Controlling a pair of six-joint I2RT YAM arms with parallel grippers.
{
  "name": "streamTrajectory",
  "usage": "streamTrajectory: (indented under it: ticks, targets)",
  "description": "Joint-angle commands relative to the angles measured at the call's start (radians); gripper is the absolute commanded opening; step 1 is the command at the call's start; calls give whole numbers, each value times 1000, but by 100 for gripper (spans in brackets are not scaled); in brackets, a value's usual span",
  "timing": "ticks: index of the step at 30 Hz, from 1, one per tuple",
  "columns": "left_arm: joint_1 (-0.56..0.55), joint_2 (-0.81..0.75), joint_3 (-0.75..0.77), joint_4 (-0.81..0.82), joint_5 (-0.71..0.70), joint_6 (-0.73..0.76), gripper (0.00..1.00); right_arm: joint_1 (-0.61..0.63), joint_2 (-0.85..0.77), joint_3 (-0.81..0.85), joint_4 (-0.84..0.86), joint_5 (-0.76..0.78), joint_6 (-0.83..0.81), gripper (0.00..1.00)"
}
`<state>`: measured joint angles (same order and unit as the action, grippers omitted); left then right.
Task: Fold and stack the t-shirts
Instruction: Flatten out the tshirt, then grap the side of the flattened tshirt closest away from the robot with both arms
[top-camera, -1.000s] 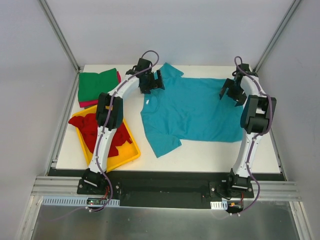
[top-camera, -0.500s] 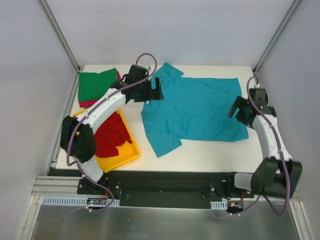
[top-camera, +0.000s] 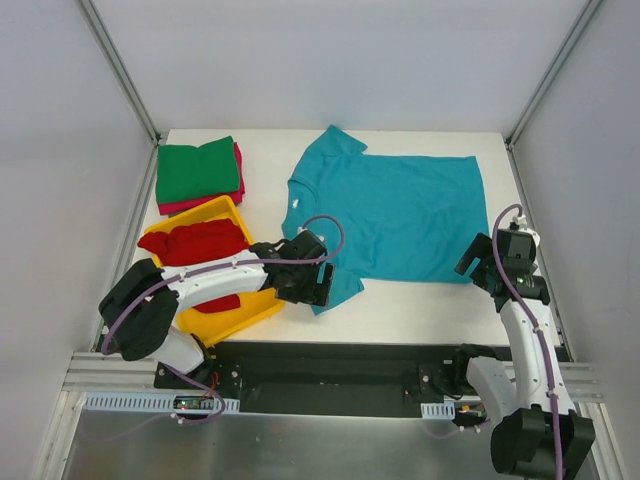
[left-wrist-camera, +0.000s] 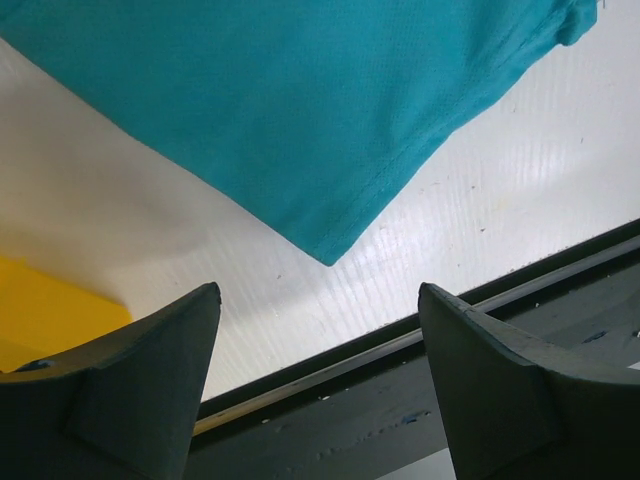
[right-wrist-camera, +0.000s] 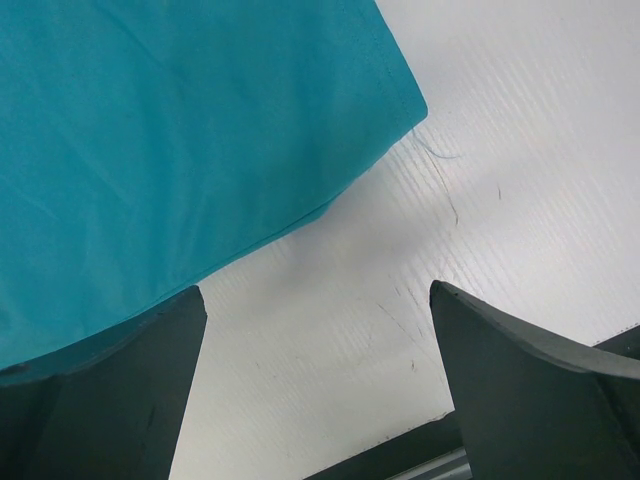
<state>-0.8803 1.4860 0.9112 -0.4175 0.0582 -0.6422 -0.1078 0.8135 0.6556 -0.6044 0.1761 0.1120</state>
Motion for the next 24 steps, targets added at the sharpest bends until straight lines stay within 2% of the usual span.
streamTrajectory:
  ticks: [1, 2, 6, 18, 22, 24]
  targets:
    - [-37, 0, -11, 54, -24, -48, 76, -7, 22, -5, 34, 16, -1, 96]
    - [-43, 6, -2, 55, -31, -47, 73, -7, 30, -5, 34, 8, -3, 96]
    - [-68, 37, 34, 57, -52, -45, 72, -7, 58, 3, 32, 0, -14, 96]
    - [-88, 191, 74, 48, -90, -59, 52, -7, 49, -2, 32, 20, -12, 96]
    - [-111, 212, 77, 46, -104, -71, 39, -7, 49, -7, 32, 31, -8, 96]
    - [-124, 221, 80, 33, -136, -88, 28, -7, 46, -7, 29, 36, -2, 96]
